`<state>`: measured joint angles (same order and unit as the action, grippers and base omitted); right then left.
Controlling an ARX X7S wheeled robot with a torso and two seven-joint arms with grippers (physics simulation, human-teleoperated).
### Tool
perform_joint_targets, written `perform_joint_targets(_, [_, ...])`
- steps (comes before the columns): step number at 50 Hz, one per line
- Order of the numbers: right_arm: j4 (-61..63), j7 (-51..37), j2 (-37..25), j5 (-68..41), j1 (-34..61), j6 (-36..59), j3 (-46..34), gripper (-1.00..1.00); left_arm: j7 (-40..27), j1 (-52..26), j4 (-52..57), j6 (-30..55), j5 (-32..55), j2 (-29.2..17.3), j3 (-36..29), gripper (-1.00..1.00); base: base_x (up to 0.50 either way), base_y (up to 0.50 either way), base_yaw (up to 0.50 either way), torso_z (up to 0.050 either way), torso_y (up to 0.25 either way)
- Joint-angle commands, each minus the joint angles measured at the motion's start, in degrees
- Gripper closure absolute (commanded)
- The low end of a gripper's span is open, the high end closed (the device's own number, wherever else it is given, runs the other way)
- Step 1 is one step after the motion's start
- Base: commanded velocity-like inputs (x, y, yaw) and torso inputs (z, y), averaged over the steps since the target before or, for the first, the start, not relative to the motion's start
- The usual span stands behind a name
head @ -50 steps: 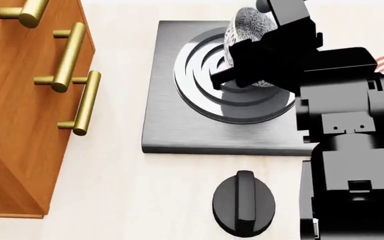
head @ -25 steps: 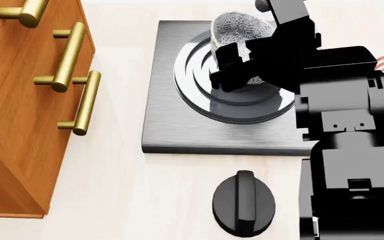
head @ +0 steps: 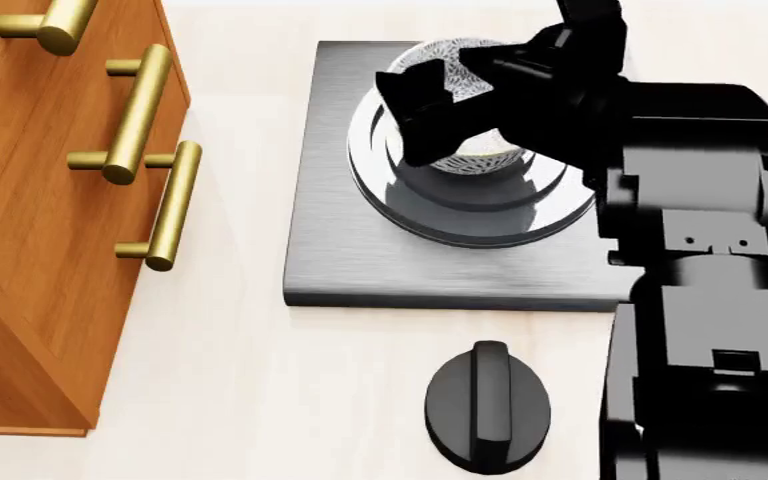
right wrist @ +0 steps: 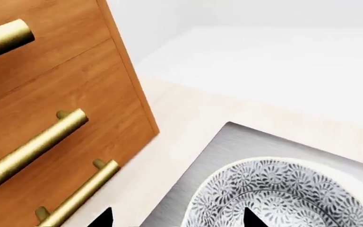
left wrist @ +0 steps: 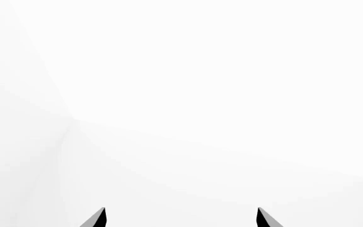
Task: Put the bowl on the stove.
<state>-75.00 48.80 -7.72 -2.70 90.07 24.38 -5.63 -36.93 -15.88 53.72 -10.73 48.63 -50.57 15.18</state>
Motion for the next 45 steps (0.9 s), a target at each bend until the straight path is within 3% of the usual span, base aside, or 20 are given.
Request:
perform_joint_targets(1, [0.02,7.55,0.69,0.72,0.57,-3.35,6.47,-1.00,0.92,-0.02,-0.16,0.26,-1.48,0.97,1.11,-1.00,0.00,0.00,0.00,0.000,0.000])
perform_joint_targets(10, [0.20,6.82,-1.39,-1.52,0.44,-10.77,12.35,-1.00,1.05,0.09,-0.15,0.16,-1.71,1.04,0.76,-1.00,0.00,0.00,0.00,0.000,0.000])
perform_joint_targets(14, [32.46,2.52,-0.52,-6.89,-15.38,5.87,18.30,-1.00,0.93,-0.13,0.04,0.16,-1.47,0.92,0.55,-1.00,0.00,0.00,0.00,0.000,0.000])
perform_joint_targets(17, [53.85,-0.35,0.50,-11.13,-22.63,11.98,23.94,-1.00,0.72,-0.17,0.11,0.16,-1.22,0.68,0.87,-1.00,0.00,0.00,0.00,0.000,0.000])
perform_joint_targets(29, [91.18,-8.02,1.81,-18.31,-40.71,20.74,38.53,-1.00,0.56,-0.34,0.31,0.04,-1.10,0.51,0.58,-1.00,0.00,0.00,0.00,0.000,0.000])
perform_joint_targets(35, [96.90,-11.19,4.84,-24.24,-41.47,19.94,49.66,-1.00,0.55,-0.45,0.30,0.00,-1.19,0.54,0.21,-1.00,0.00,0.00,0.00,0.000,0.000])
perform_joint_targets(45, [100.24,-18.03,7.53,-38.84,-43.21,16.40,59.76,-1.00,0.36,-0.48,0.11,-0.17,-0.91,0.25,0.54,-1.00,0.00,0.00,0.00,0.000,0.000])
